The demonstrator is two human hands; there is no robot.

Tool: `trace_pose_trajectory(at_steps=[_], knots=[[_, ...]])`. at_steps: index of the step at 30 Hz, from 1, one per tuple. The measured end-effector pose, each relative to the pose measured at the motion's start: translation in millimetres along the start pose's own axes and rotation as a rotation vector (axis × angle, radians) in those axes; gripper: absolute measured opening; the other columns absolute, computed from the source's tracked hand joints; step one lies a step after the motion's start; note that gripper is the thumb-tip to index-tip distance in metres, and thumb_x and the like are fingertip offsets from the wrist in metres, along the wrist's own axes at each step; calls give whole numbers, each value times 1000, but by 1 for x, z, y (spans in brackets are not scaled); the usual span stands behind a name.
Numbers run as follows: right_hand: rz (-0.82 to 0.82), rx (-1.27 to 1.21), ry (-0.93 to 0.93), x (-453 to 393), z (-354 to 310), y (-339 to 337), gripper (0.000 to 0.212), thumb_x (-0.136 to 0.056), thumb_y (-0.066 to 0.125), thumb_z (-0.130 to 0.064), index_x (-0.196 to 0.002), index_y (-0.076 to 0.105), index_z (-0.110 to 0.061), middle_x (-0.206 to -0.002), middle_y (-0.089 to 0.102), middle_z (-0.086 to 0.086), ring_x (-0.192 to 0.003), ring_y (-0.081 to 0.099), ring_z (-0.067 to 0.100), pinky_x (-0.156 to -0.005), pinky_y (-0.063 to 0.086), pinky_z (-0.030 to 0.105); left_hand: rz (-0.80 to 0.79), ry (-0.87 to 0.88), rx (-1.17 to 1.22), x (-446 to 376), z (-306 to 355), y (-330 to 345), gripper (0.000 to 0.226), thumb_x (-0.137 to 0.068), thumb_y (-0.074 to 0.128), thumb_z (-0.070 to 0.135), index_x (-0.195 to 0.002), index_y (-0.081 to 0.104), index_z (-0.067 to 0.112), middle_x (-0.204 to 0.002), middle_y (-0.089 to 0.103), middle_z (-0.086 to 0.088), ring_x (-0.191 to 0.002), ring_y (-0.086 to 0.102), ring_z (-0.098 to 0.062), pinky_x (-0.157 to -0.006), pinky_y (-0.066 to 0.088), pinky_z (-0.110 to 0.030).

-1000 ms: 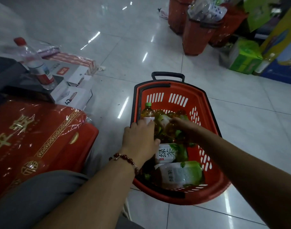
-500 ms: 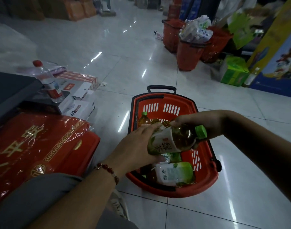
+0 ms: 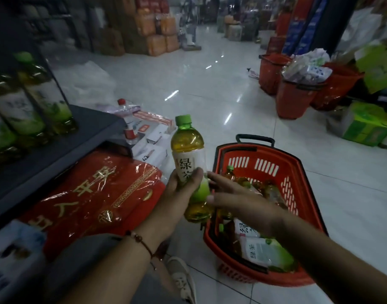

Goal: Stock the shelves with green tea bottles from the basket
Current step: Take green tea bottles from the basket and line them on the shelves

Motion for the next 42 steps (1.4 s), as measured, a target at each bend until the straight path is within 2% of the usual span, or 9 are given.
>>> trace_pose_trajectory(at_steps=[2,4,7,12,16,21,27,35,42], knots=[[38,-21,-152,-11,-6,31,68,-86,73,-8,-132,42,-48,-118,67,-7,-112,66,15,-93,56,33,30,-59,164,1,1,-9,84,-60,75,72,-129,60,27,-121,70,-7,-111,68,-26,-97,53,-48],[168,20,-285,-23,-12,50,66,-82,73,4,-124,50,-41,-108,70,2,-100,70,23,-83,60,40,60,-29,216,6,9,-18,83,-65,74,72,-130,62,20,-120,71,-10,-111,68,-28,-100,50,-49],[251,25,-319,-37,-18,67,57,-78,71,6,-124,55,-24,-102,70,9,-92,70,26,-74,61,36,104,53,227,15,25,-39,75,-75,68,68,-132,61,19,-125,69,-9,-118,65,-25,-105,46,-47],[105,138,-301,-46,-31,109,59,-76,70,5,-124,55,-27,-84,69,-6,-73,66,11,-63,54,24,289,147,200,41,65,-101,66,-72,76,58,-129,63,28,-124,70,-3,-116,65,-25,-105,46,-52],[-28,193,-318,-53,-44,149,57,-74,72,-4,-119,55,-34,-89,71,-9,-78,68,9,-67,54,23,283,62,9,82,79,-144,60,-69,78,39,-124,57,29,-117,71,-7,-108,68,-32,-91,54,-60],[-184,277,-325,-67,-57,211,66,-76,75,-11,-130,48,-38,-103,70,-7,-92,70,13,-75,60,35,393,38,-42,149,85,-199,78,-64,86,32,-130,45,26,-116,71,-4,-96,73,-21,-71,61,-45],[-375,317,-357,-76,-66,312,64,-71,81,-22,-122,48,-44,-106,70,-11,-96,70,12,-81,60,37,645,84,-31,236,83,-276,71,-68,89,32,-125,47,30,-120,68,-5,-98,73,-25,-75,61,-54],[-537,192,-484,-78,-91,423,49,-83,69,5,-113,64,-34,-82,66,3,-71,60,16,-64,50,37,923,247,-10,323,103,-336,60,-78,81,21,-126,47,29,-115,70,2,-91,74,-13,-64,61,-37],[-536,314,-538,-78,-89,508,55,-79,79,-13,-120,52,-38,-97,70,-9,-84,68,4,-75,59,34,1150,314,3,398,105,-376,60,-77,82,18,-125,48,24,-105,74,5,-87,74,-10,-64,61,-32]])
Point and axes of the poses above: each hand's wrist, its own x-axis away from the middle knuckle, its own y-axis out of the palm, z = x × y, the point moved 6 cm from there along -x, towards the middle knuckle
